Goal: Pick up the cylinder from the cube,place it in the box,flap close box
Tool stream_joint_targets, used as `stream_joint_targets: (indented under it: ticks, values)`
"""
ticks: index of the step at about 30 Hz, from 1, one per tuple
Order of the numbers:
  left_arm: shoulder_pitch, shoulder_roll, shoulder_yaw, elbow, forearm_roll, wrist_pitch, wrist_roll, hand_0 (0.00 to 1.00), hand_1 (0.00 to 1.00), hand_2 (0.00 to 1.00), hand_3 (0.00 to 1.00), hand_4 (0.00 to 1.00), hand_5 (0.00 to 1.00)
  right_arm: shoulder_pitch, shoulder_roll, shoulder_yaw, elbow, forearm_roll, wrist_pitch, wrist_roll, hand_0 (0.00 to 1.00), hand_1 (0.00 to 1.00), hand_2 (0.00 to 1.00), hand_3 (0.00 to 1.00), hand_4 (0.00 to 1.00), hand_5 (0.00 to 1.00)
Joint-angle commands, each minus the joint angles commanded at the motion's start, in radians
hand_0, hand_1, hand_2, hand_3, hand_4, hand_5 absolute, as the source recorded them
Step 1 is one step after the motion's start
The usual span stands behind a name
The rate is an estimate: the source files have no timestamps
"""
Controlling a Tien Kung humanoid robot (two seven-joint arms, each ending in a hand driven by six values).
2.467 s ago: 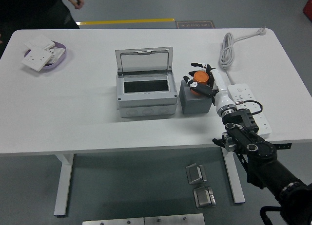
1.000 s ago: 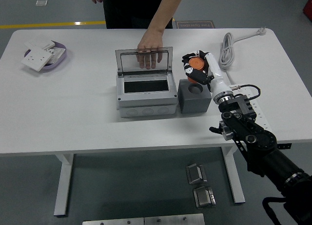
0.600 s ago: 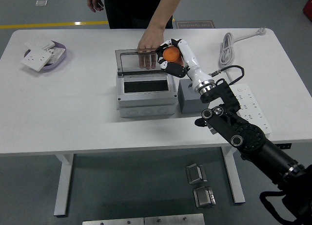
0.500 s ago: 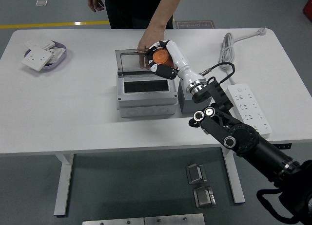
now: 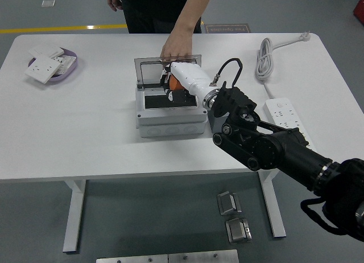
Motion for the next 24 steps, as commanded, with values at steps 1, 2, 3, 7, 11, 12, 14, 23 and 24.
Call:
stream_joint_targets:
  ticks: [1,2,3,7,11,12,14,23,24]
  values:
    - [0.000,0.000,-0.001,0.000,0.001,0.000,0.001,0.583,0.626,0.589,0.593,0.670,0.286,0.009,0.000,-0.014,-0.012,0.002,0.002,0.002,0.211,0.384,0.445,0.392,0.144,0.002]
    - [-0.001,0.001,-0.001,0.000,0.002,0.000,0.001,0.583,0.626,0.589,0.593,0.670,0.286,0.015,0.000,-0.024,-0.021,0.005,0.004,0.004,0.211,0.384,0.445,0.392,0.144,0.002]
    - [-0.002,0.001,-0.001,0.000,0.003,0.000,0.001,0.584,0.626,0.589,0.593,0.670,0.288,0.022,0.000,-0.036,-0.029,0.010,0.005,0.006,0.216,0.387,0.445,0.388,0.140,0.002]
    - [-0.003,0.002,-0.003,0.000,0.006,0.000,0.001,0.584,0.626,0.589,0.593,0.670,0.288,0.035,0.000,-0.075,-0.046,0.031,0.011,0.013,0.216,0.387,0.445,0.388,0.140,0.002]
    - [-0.005,0.002,-0.001,0.000,0.006,-0.001,0.001,0.584,0.627,0.589,0.593,0.670,0.290,0.044,0.000,-0.104,-0.055,0.048,0.016,0.017,0.222,0.391,0.444,0.385,0.146,0.002]
    - [-0.005,0.003,-0.001,0.000,0.006,-0.001,0.001,0.584,0.627,0.589,0.593,0.670,0.290,0.047,0.000,-0.109,-0.057,0.052,0.017,0.018,0.222,0.391,0.444,0.385,0.146,0.002]
    - [-0.006,0.003,0.000,0.000,0.007,-0.001,0.002,0.584,0.627,0.589,0.593,0.670,0.290,0.053,0.000,-0.117,-0.062,0.063,0.019,0.023,0.222,0.391,0.444,0.385,0.146,0.002]
    - [-0.008,0.005,0.000,0.000,0.011,-0.002,0.004,0.584,0.626,0.589,0.593,0.668,0.289,0.073,0.000,-0.096,-0.069,0.080,0.057,0.045,0.451,0.507,0.516,0.506,0.169,0.002]
    - [-0.008,0.005,0.000,0.000,0.012,-0.002,0.004,0.584,0.626,0.589,0.593,0.668,0.289,0.074,0.000,-0.095,-0.068,0.082,0.059,0.048,0.451,0.507,0.516,0.506,0.169,0.002]
